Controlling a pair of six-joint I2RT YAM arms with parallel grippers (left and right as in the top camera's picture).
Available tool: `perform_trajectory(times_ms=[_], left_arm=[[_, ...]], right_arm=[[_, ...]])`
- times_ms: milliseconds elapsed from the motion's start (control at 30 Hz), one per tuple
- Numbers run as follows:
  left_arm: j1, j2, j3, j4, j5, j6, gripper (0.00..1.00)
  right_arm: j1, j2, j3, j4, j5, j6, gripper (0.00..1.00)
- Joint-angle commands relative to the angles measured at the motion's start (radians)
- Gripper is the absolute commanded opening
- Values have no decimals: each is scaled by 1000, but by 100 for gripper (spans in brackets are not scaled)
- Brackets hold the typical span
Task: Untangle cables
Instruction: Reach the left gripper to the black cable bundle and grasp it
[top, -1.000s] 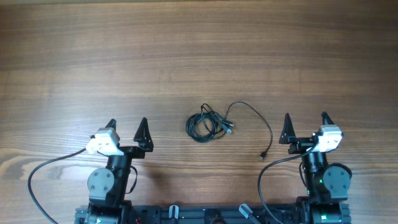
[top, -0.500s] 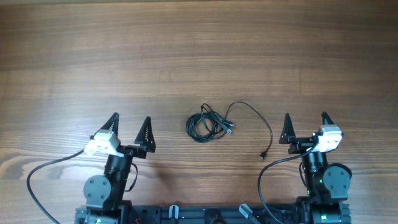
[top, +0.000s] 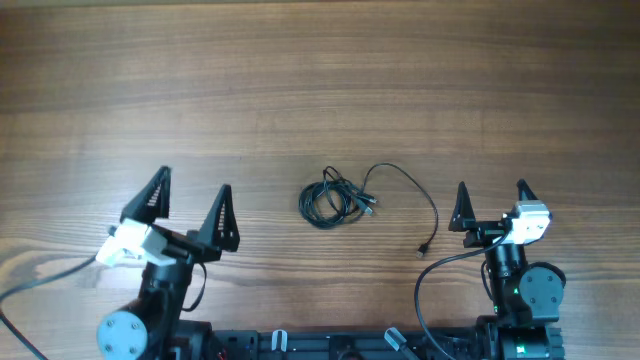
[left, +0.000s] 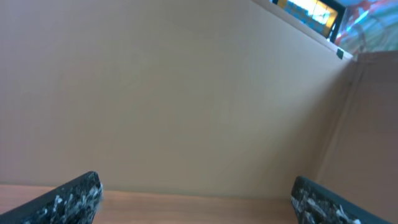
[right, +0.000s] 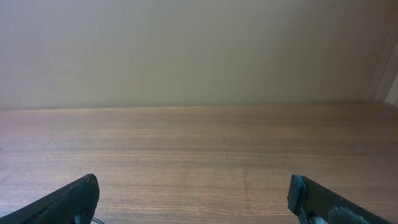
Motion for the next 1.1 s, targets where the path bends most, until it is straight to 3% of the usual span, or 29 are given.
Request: perform_trajectory(times_ms=[0,67,200,233,333,500,667,767,933,1067], left_arm=[[-5,192,138,-19,108,20,100],[-5,325,246,-94,169,20,100],[-5,568,489,-365,247,20,100],[-7,661,586,-492,283,20,100],[-47,805,706,-649,347,20,100],[-177,988,720,-666,586,20,100],[-294,1138,720,-765,602,20,100],[-365,1237,720,-750,496,-20,100],[-468,1344,720,-825,-14,-341,100],[-515,1397,720,-833,-152,-380,100]], right_arm=[[-3,-8,-1,3,-9,-11,100],[-3,-8,-1,3,-9,-11,100],[-3,-8,-1,3,-9,-11,100],[-3,-8,-1,3,-9,-11,100],[-3,-8,-1,3,-9,-11,100],[-3,-8,-1,3,-9,-11,100],[-3,-8,-1,3,-9,-11,100],[-3,-8,-1,3,-9,-11,100],[-3,-8,-1,3,-9,-11,100],[-3,-8,-1,3,-9,-11,100]])
